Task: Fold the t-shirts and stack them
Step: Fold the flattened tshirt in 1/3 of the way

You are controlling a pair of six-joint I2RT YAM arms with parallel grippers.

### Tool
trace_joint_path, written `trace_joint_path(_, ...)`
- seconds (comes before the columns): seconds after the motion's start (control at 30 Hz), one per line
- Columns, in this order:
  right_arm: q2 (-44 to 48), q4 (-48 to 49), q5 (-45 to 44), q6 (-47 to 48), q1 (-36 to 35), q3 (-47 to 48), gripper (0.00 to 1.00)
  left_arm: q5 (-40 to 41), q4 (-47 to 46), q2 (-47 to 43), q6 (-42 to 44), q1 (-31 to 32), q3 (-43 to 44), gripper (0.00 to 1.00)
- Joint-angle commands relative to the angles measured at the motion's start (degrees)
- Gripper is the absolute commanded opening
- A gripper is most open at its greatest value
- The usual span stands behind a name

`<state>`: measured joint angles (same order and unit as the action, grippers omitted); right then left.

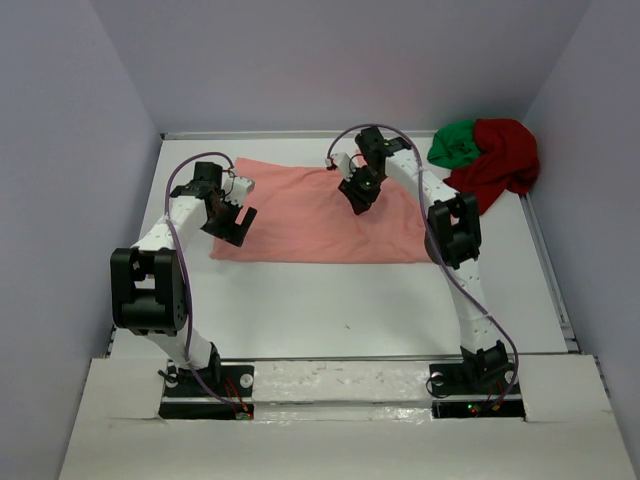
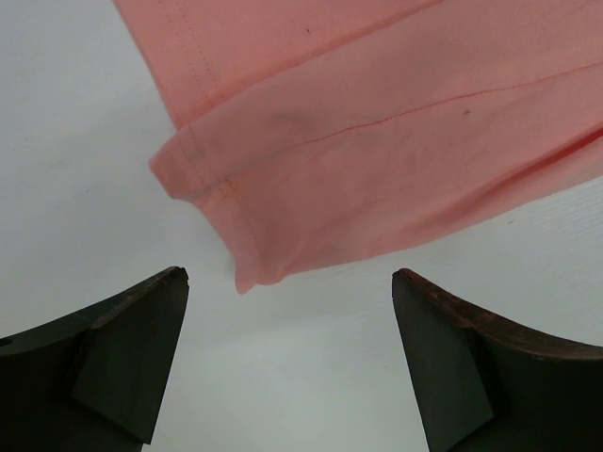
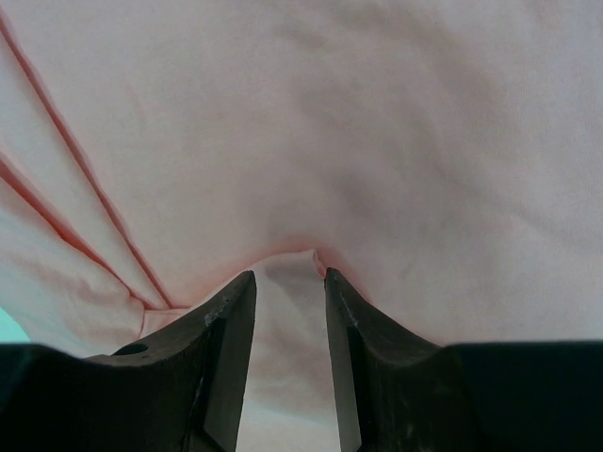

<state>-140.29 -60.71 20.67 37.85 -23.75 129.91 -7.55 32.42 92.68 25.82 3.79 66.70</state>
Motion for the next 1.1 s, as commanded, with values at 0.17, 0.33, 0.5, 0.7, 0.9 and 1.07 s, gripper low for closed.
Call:
trace_joint_path(0.17,0.63,1.82,-0.80,0.91,-0.60,-1.67,0.41,-0.97,1.15,-1.89,-0.16,0.51,0.01,0.99)
trace_joint_path(0.33,0.63,2.08,-0.89,1.00,-0.60,-1.94,0.41,-0.89,1.24,-1.98,-0.07,0.43,-0.08,0.99)
trace_joint_path(0.5,0.63,2.61,-0.98,0.83,-0.60,-1.59,0.38,-1.06,1.24,-2.07,-0.07,0.51,-0.25,0.99)
trace_joint_path(0.7,-0.16,3.32,-1.15,0.21,-0.60,-1.15,0.50,-1.15,1.24,-2.16,-0.07,0.51,-0.25,0.99)
trace_joint_path(0.9,-0.86,3.58,-0.80,0.04,-0.60,-0.53,0.53,-1.15,1.24,-1.98,-0.07,0.52,-0.25,0.99)
trace_joint_path(1.07,-1.48,4.02,-1.42,0.30,-0.60,-0.09,0.53,-1.15,1.15,-1.81,-0.07,0.60,-0.25,0.99)
